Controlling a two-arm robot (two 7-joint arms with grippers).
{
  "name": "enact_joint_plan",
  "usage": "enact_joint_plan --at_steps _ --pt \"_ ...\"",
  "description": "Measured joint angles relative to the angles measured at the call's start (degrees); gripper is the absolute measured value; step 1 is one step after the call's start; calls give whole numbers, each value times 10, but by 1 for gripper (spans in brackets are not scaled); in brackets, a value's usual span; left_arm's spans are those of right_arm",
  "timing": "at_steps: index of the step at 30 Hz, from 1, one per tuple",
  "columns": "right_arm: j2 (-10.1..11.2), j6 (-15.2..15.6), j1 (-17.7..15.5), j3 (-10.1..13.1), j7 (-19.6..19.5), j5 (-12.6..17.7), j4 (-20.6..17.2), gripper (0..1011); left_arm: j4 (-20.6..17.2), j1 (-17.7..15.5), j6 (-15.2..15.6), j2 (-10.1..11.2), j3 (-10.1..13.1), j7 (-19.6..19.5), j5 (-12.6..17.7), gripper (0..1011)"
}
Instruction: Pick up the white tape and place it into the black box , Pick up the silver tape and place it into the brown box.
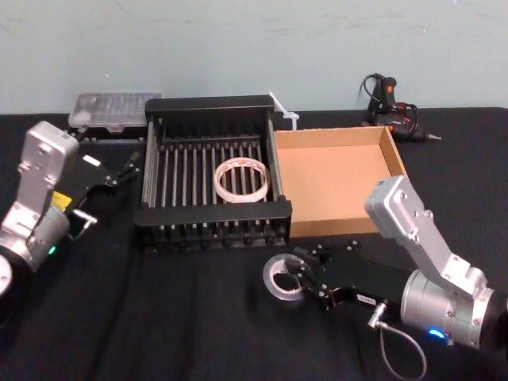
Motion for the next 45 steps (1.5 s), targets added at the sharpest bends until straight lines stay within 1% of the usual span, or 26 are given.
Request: enact_joint_plan --at_steps 6,13,19,23,27,30,34,37,40,42,43,45 --pt "2 -26 -10 9 -4 17 -11 151 0 0 0 0 0 0 0 1001" --pt "-4 -60 -21 21 -13 39 -13 151 0 0 0 0 0 0 0 1001" --pt "-10 -81 -25 31 -23 54 -13 151 0 0 0 0 0 0 0 1001" --pt "-14 -83 -23 33 -31 55 -12 151 0 0 0 0 0 0 0 1001" --pt "-23 -73 -17 37 -49 55 -7 151 0 0 0 0 0 0 0 1001" --pt "-36 -69 -12 43 -74 47 0 151 0 0 0 0 0 0 0 1001" --pt "-50 -64 -7 50 -92 40 7 151 0 0 0 0 0 0 0 1001" --pt "-69 -63 2 60 -114 30 22 151 0 0 0 0 0 0 0 1001" --pt "-78 -62 7 65 -123 25 30 151 0 0 0 0 0 0 0 1001" --pt "-90 -60 16 71 -131 19 43 151 0 0 0 0 0 0 0 1001" --pt "-90 -60 16 71 -131 19 43 151 0 0 0 0 0 0 0 1001" --pt "-98 -60 24 75 -132 19 54 151 0 0 0 0 0 0 0 1001"
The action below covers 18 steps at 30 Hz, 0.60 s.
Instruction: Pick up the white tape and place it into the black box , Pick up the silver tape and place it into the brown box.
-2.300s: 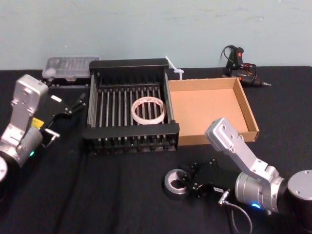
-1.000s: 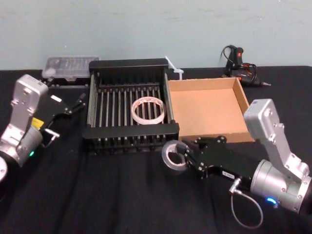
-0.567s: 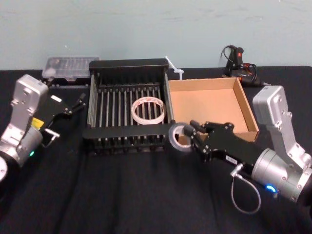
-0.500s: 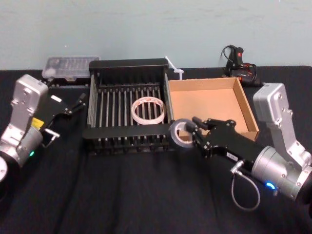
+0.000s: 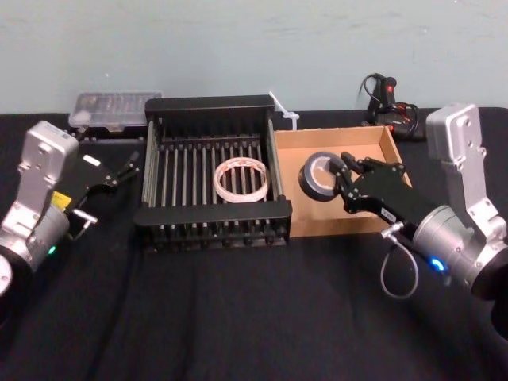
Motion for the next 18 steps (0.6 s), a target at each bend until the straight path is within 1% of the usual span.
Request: enact_joint_plan --at_steps 4,9,10,11,18 --pt "-14 4 15 7 0 0 21 151 0 0 0 0 0 0 0 1001" --pt "-27 5 29 14 1 -1 42 151 0 0 0 0 0 0 0 1001" --pt "-31 6 34 17 2 1 51 151 0 0 0 0 0 0 0 1001" --pt "-31 6 34 17 2 1 51 151 0 0 0 0 0 0 0 1001" --pt "-48 6 62 24 2 4 98 151 0 0 0 0 0 0 0 1001"
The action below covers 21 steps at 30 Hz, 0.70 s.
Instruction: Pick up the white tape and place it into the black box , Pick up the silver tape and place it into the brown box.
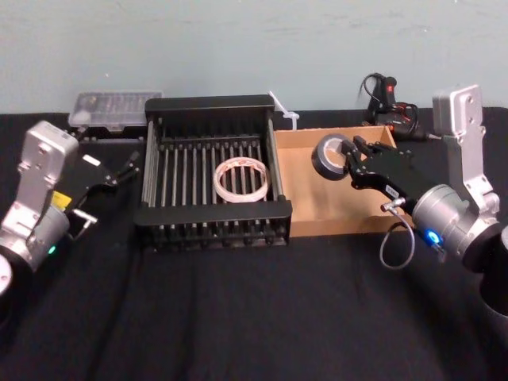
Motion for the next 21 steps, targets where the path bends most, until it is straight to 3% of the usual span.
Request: enact_joint_plan --at_steps 21 --pt "-31 3 67 0 2 -16 116 151 0 0 0 0 0 0 0 1001"
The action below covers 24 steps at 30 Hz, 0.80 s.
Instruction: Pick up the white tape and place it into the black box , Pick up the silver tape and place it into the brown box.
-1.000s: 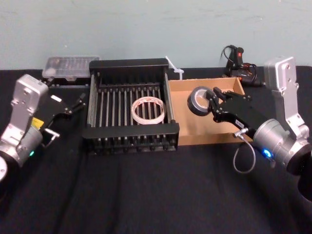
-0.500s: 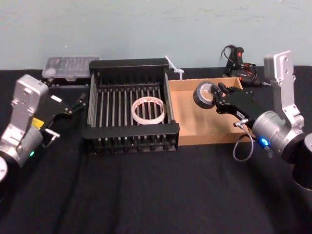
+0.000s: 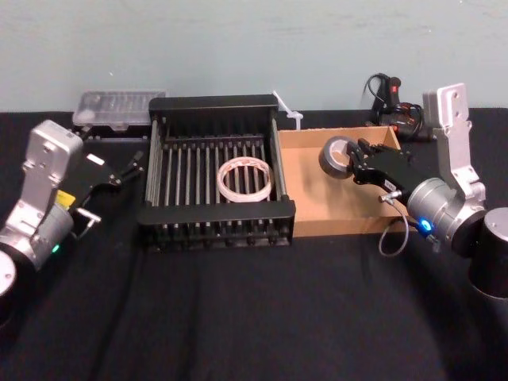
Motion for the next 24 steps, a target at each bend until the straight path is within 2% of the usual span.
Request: enact_joint_plan --at_steps 20,24 --pt "-9 5 35 -8 11 -21 70 151 0 0 0 0 0 0 0 1001" --pt "-9 5 35 -8 11 -21 70 151 0 0 0 0 0 0 0 1001"
